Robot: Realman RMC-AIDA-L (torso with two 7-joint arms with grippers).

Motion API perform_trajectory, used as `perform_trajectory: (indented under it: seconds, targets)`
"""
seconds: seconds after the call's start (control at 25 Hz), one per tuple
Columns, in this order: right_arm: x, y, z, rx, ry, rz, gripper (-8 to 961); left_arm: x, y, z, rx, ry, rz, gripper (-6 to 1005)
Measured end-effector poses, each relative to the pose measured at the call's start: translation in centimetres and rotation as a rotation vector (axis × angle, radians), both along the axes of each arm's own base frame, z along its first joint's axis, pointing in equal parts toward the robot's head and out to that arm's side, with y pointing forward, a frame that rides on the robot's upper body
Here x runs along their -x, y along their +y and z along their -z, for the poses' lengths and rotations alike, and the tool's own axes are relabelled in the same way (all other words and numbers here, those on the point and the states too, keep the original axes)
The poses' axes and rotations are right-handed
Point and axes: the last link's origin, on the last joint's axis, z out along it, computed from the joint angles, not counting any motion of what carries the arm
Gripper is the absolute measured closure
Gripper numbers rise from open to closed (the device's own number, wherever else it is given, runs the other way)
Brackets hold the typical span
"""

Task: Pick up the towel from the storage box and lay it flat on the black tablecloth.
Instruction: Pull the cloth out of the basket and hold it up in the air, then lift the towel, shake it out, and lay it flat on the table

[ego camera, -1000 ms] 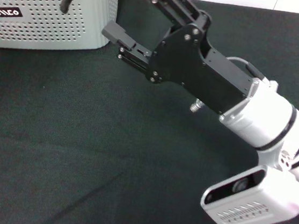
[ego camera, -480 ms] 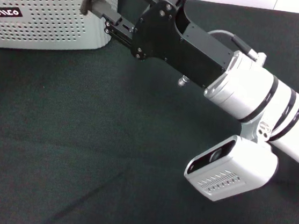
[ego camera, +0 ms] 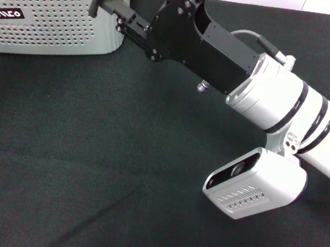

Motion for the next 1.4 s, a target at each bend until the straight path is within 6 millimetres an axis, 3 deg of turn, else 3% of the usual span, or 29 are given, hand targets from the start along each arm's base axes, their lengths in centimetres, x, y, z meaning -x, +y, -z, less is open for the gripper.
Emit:
perform_trajectory:
  seconds: [0.08, 0.28, 0.52, 0.92, 1.4]
  targets:
    - [0.0, 0.2, -0.1, -0.011, 0.003, 0.004, 352, 0.0, 0.0, 0.0, 0.001, -0.001, 0.001, 976]
    - [-0.2, 0.1, -0.2, -0.018, 0.008, 0.013, 492, 0.1, 0.0, 0.0, 0.001, 0.000, -0.001, 975]
    - [-0.3, 0.0, -0.2, -0.018, 0.010, 0.013, 486, 0.1, 0.0, 0.0, 0.000, 0.002, -0.001, 974]
    - [0.0, 0.0, -0.3, -0.018, 0.019, 0.006, 607, 0.1, -0.1, 0.0, -0.005, 0.008, 0.002, 973]
    - [0.1, 0.1, -1.1, -0.020, 0.091, 0.041, 661, 0.2, -0.1, 0.0, -0.003, 0.005, 0.003, 972]
